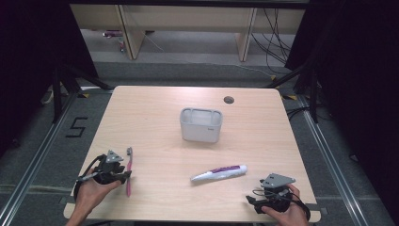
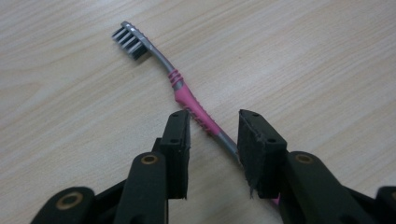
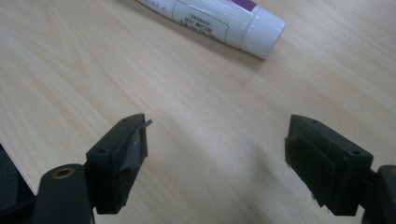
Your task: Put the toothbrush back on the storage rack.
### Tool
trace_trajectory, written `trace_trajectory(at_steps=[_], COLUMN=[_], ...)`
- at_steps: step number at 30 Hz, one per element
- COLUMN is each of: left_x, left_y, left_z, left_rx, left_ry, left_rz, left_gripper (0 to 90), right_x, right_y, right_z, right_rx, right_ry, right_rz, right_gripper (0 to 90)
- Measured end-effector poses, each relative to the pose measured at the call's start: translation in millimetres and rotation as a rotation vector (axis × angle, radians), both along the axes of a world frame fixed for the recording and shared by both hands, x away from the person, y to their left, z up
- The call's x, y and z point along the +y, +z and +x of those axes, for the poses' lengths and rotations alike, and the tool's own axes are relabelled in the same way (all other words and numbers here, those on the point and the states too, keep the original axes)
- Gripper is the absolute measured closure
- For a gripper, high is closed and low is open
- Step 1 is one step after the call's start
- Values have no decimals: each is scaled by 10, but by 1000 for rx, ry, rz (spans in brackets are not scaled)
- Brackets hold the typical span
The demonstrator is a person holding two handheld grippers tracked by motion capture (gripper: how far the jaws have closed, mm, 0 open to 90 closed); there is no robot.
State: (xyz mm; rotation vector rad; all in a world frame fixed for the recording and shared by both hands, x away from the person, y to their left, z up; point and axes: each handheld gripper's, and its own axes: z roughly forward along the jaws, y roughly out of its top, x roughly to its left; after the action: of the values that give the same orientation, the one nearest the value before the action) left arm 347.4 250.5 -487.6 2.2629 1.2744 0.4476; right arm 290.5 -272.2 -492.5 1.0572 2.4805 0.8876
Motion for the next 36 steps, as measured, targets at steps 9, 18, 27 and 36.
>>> trace_trajectory(at_steps=[9,18,27,36], left_x=[14,3,-34,-53], left_y=[2,-23,-45,-27], left_z=[111,200,266,330], left_rx=[37,64,87,135], left_ry=[9,17,7,-14], left_rz=[-4,-12,-3,13], left_gripper=[669,668,674,709], right_x=[8,-1,6,0], right_y=[-11,-2,-1,2], right_z=[-6,4,-4,-4], right_rx=[10,6,7,1], right_ry=[-2,7,12,16], right_rz=[8,0,1,0], right_gripper=[219,220,221,221])
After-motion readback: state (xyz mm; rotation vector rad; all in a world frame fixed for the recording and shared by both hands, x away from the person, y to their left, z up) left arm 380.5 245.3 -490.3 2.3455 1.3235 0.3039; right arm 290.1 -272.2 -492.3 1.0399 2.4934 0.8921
